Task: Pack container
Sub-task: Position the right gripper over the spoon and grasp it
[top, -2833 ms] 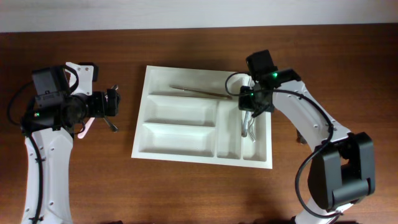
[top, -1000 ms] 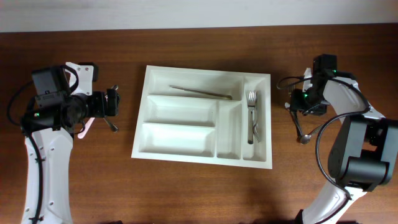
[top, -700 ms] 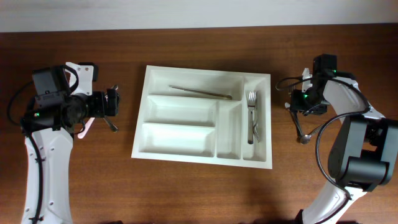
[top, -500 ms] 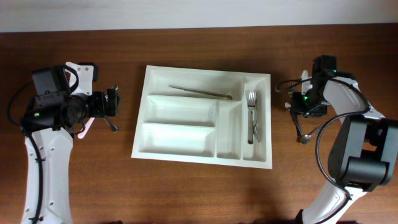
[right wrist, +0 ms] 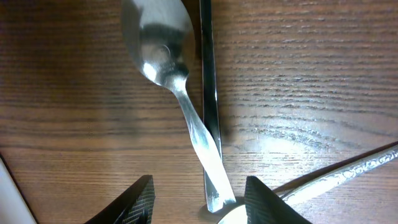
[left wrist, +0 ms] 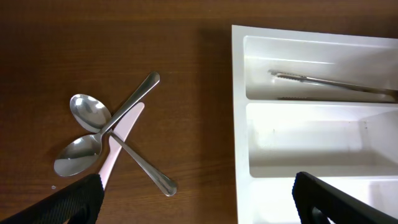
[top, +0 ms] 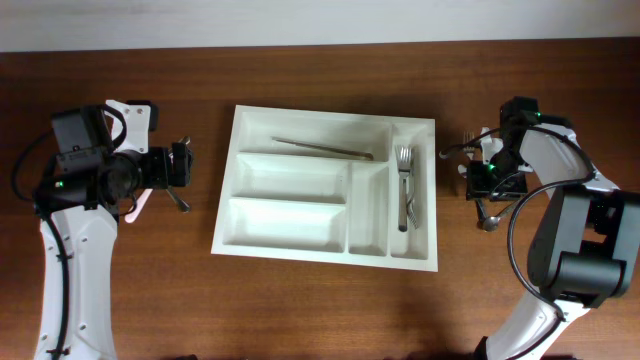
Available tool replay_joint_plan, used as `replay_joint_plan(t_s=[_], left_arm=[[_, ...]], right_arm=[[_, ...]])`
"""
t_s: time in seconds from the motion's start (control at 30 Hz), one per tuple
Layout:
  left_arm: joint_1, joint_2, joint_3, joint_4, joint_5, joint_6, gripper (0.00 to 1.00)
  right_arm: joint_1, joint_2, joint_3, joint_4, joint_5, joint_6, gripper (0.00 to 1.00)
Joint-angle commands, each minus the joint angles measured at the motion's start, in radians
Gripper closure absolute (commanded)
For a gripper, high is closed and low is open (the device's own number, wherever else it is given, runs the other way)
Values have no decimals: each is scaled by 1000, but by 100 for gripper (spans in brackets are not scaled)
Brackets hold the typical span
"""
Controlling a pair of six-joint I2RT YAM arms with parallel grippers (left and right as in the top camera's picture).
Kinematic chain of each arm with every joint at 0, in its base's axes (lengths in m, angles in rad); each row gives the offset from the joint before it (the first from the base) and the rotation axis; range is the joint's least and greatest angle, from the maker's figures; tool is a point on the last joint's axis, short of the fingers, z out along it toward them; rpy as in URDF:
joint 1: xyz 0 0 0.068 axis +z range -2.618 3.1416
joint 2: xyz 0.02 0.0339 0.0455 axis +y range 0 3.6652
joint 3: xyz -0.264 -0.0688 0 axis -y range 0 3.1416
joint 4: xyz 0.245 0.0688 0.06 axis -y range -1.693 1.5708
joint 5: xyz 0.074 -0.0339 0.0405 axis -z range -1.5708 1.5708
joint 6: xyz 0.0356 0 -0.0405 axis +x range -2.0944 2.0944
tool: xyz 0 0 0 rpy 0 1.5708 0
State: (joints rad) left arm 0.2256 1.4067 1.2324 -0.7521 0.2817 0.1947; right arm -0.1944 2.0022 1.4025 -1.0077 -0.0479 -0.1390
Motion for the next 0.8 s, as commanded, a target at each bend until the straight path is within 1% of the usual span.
replay_joint_plan(t_s=[0.0, 0.1, 0.23, 0.5, 0.77], left_arm=[[3, 3, 16, 2, 18, 16, 1], [3, 3, 16, 2, 18, 16, 1], [3, 3, 16, 2, 18, 16, 1], [3, 3, 16, 2, 18, 16, 1], [3, 3, 16, 2, 18, 16, 1]], right_arm=[[5, 3, 9, 24, -12, -30, 53], [5, 3, 9, 71, -13, -30, 54], [5, 3, 8, 122, -13, -29, 64], [5, 4, 7, 148, -12, -29, 64], [19, 55, -1, 118, -13, -29, 64]])
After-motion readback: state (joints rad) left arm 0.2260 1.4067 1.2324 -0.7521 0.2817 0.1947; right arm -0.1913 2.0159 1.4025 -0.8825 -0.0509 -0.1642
